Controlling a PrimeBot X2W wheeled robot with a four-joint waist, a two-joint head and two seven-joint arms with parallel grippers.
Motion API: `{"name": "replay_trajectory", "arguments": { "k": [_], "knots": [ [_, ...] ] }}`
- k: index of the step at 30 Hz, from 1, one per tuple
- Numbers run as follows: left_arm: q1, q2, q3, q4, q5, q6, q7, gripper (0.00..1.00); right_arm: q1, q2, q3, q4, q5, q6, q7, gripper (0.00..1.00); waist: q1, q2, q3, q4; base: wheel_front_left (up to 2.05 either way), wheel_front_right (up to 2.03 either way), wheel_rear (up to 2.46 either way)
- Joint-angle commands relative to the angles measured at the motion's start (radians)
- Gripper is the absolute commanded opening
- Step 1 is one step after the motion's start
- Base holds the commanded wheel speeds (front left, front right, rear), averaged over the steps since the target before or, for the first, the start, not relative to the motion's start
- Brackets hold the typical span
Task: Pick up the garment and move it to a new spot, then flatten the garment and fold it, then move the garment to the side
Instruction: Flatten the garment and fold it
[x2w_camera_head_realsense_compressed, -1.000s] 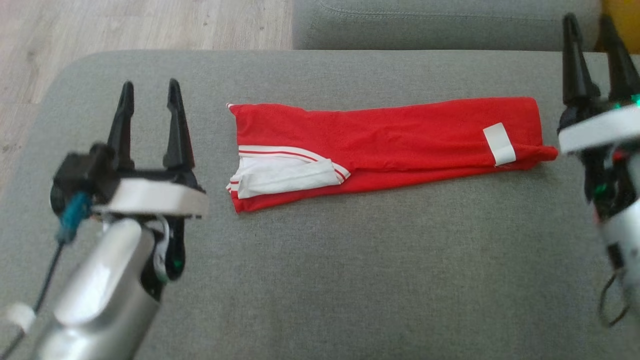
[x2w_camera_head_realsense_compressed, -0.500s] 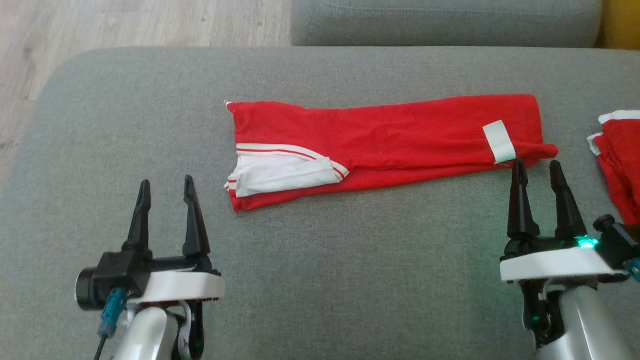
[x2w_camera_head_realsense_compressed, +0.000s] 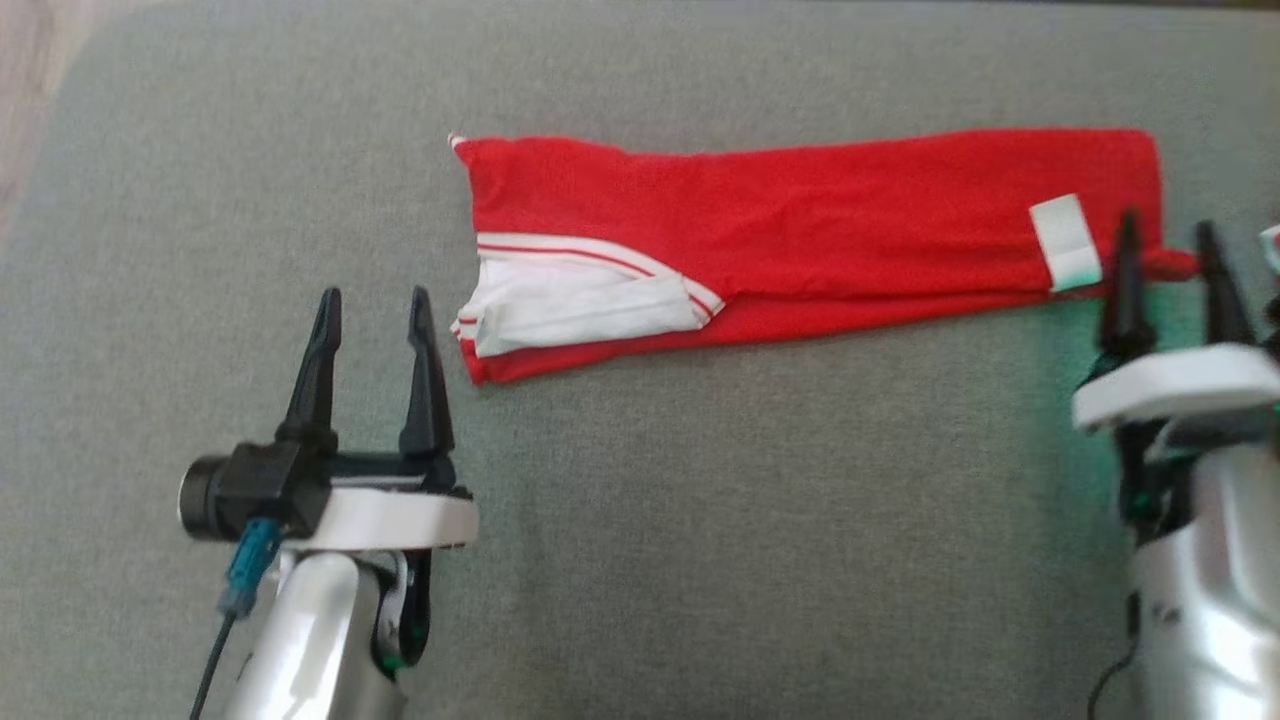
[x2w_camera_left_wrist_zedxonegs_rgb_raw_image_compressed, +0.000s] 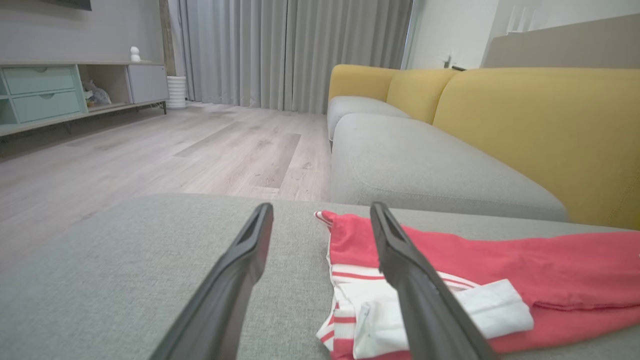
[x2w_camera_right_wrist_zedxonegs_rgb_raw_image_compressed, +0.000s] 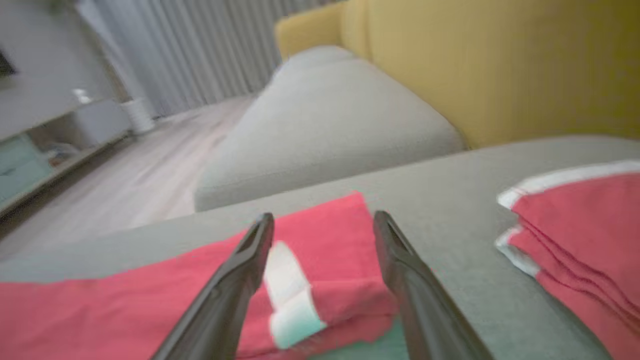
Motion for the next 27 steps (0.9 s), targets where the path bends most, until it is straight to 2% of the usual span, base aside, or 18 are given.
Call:
{"name": "replay_trajectory", "arguments": {
  "k": [1, 4, 7, 14, 15, 16, 22, 27],
  "knots": [
    [-0.034, 0.004, 0.04, -0.023, 0.01, -0.004, -0.005, 1.0, -0.047, -0.003, -0.006, -0.001, -0.016, 0.007, 0.016, 1.0, -0.0002, 0.0, 0.04, 0.021, 0.0, 0.0, 0.0],
    [-0.053, -0.002, 0.04, -0.012, 0.018, -0.016, -0.005, 1.0, -0.114, -0.001, -0.083, 0.087, -0.069, 0.007, 0.064, 1.0, -0.0002, 0.0, 0.069, 0.036, 0.0, 0.0, 0.0],
    [-0.064, -0.007, 0.051, 0.01, 0.021, -0.007, -0.005, 1.0, -0.163, 0.002, -0.141, 0.169, -0.121, 0.007, 0.102, 1.0, -0.0002, 0.0, 0.086, 0.046, 0.0, 0.0, 0.0],
    [-0.079, -0.01, 0.062, 0.028, 0.031, -0.005, -0.005, 1.0, -0.212, 0.005, -0.183, 0.305, -0.166, 0.007, 0.148, 1.0, -0.0002, 0.0, 0.089, 0.053, 0.0, 0.0, 0.0],
    [-0.08, -0.01, 0.064, 0.029, 0.033, -0.005, -0.005, 1.0, -0.215, 0.006, -0.18, 0.318, -0.164, 0.007, 0.147, 0.37, -0.0002, 0.0, 0.086, 0.052, 0.0, 0.0, 0.0],
    [-0.081, -0.01, 0.066, 0.031, 0.035, -0.005, -0.005, 1.0, -0.218, 0.006, -0.174, 0.327, -0.162, 0.007, 0.141, 0.02, -0.0002, 0.0, 0.081, 0.05, 0.0, 0.0, 0.0],
    [-0.075, -0.011, 0.071, 0.037, 0.04, -0.007, -0.005, 1.0, -0.21, 0.005, -0.159, 0.339, -0.159, 0.007, 0.086, 0.0, -0.0002, 0.0, 0.05, 0.033, 0.0, 0.0, 0.0],
    [-0.062, -0.011, 0.066, 0.04, 0.038, -0.011, -0.005, 1.0, -0.178, -0.033, -0.205, 0.313, -0.185, 0.007, 0.048, 0.0, -0.0002, 0.0, 0.009, 0.016, 0.0, 0.0, 0.0]
  ]
}}
